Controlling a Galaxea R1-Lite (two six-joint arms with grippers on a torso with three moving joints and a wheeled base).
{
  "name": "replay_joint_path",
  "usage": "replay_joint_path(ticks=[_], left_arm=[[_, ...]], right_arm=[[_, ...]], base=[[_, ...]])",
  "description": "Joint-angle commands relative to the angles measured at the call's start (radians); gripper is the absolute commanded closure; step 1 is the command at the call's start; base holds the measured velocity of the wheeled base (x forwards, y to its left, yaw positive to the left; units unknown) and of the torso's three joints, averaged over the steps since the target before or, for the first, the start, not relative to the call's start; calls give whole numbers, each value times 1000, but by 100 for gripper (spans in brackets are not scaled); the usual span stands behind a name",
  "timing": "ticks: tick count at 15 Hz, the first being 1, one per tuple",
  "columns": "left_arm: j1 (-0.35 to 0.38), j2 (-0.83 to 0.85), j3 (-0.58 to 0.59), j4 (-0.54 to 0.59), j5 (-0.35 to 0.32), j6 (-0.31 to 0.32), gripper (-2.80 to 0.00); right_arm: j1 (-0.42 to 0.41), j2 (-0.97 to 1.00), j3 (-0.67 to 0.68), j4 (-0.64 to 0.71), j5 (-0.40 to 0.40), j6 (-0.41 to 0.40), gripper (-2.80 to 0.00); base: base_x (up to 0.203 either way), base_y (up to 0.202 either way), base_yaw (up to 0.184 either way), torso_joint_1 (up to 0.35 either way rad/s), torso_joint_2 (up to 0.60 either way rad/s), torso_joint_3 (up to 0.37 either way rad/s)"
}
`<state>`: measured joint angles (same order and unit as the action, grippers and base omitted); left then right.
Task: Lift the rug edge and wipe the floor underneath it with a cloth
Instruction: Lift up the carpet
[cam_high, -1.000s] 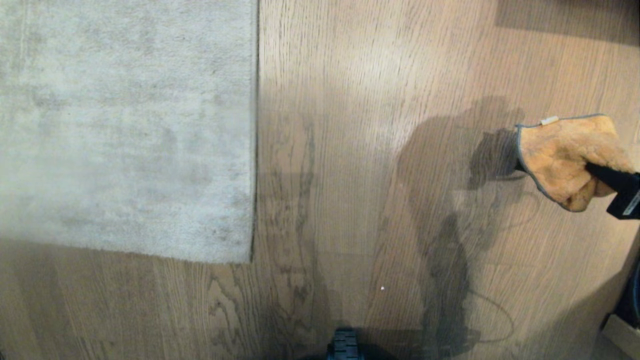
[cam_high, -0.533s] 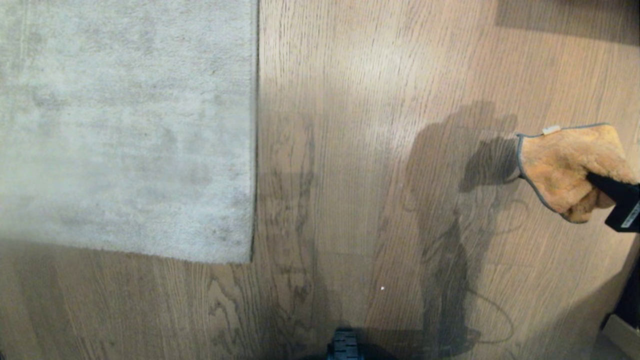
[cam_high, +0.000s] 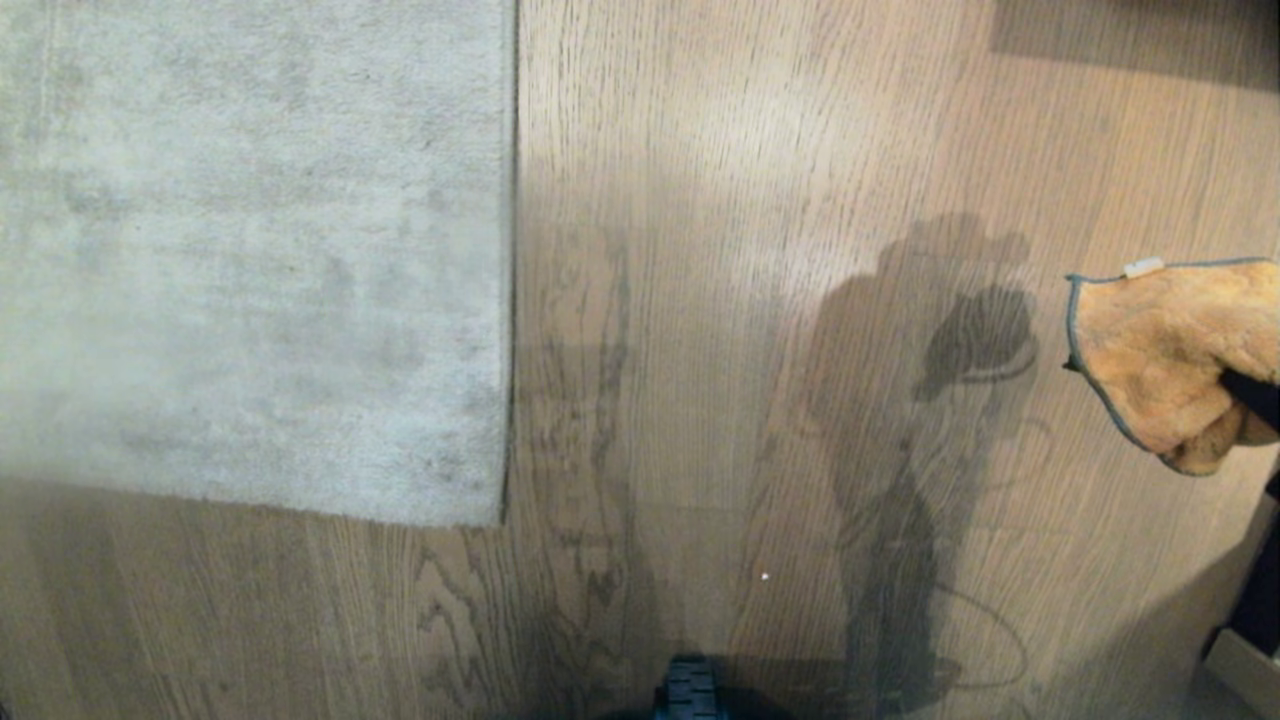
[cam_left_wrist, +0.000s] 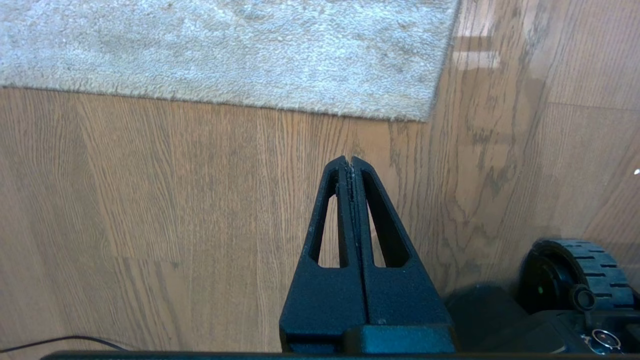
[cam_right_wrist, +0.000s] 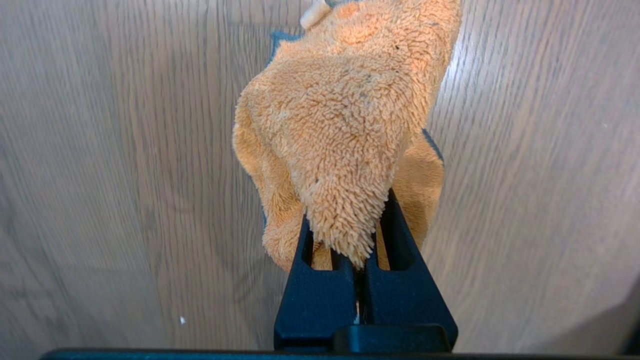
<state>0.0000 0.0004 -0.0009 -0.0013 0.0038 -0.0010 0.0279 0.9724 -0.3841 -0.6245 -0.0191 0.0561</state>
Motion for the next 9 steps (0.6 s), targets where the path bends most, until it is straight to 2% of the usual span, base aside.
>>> replay_joint_path(ticks=[1, 4, 9], left_arm=[[0, 0, -1, 0, 1, -1, 0], [0, 0, -1, 0, 1, -1, 0], [0, 0, -1, 0, 1, -1, 0]], right_arm=[[-2, -76, 35, -3, -1, -11, 0], [-5, -183, 101, 15, -1, -55, 0], [-50, -382, 155, 158, -1, -132, 0]], base=[[0, 0, 0, 0, 0, 0], [0, 0, 0, 0, 0, 0], [0, 0, 0, 0, 0, 0]])
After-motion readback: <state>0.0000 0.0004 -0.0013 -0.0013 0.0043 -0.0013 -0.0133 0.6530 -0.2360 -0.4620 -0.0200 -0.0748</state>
